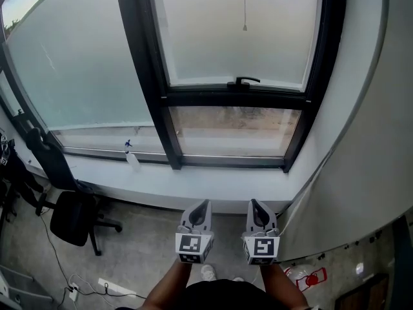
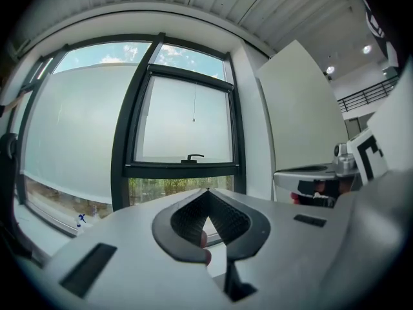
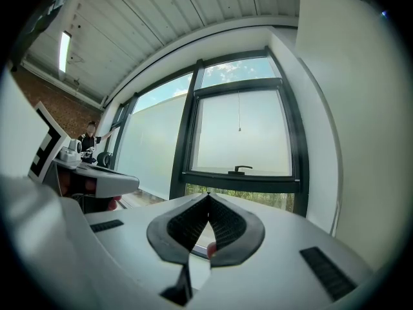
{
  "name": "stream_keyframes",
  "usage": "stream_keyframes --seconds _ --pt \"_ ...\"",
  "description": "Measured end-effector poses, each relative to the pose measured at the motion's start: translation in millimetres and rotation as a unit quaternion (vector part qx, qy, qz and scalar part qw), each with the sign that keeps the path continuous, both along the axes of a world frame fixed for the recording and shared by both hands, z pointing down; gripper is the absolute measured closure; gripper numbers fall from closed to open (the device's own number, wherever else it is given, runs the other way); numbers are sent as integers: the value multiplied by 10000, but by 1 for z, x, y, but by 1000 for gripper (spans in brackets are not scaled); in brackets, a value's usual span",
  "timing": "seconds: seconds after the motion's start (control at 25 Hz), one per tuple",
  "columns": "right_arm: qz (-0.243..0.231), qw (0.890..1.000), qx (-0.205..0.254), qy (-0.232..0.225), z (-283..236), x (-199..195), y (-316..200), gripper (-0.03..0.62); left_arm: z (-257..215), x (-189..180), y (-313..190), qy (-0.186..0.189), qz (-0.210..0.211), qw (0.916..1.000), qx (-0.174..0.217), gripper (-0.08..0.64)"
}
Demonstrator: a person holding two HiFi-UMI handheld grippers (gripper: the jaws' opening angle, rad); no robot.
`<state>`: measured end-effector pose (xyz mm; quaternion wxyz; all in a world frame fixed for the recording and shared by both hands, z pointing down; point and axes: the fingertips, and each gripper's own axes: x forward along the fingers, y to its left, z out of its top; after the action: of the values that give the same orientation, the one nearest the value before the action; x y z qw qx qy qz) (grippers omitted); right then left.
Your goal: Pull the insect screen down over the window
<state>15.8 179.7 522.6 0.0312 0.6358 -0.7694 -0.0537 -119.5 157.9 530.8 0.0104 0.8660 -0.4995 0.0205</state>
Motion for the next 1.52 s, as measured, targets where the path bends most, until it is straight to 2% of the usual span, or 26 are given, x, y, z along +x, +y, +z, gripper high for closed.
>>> stream_keyframes --seconds 0.2,0.36,0.52,0.68,0.96,1.24,1.4,1.52 --pt "67 9999 157 -5 -5 -1 -5 589 0 -3 -6 -36 -65 10000 6 560" --pt "88 9999 85 4 -1 -5 -18 589 4 -10 -20 335 35 9990 -291 560" --pt "32 10000 79 28 -1 -20 -34 589 -4 -23 -38 135 -68 9997 -179 560" --pt "62 9999 129 90 -8 -36 -54 589 3 -30 -57 19 110 9999 -85 560" --pt "233 9997 101 72 -10 -45 -81 589 -2 -43 -90 106 209 9997 -24 560" --pt "280 9995 -76 94 0 -29 -127 589 9 -27 -136 119 214 9996 -170 560" --pt "302 9995 4 96 6 -7 -164 589 13 -9 -172 98 211 9993 -280 560" --pt "353 9993 -29 95 -3 10 -190 589 5 6 -202 331 182 9983 -443 560"
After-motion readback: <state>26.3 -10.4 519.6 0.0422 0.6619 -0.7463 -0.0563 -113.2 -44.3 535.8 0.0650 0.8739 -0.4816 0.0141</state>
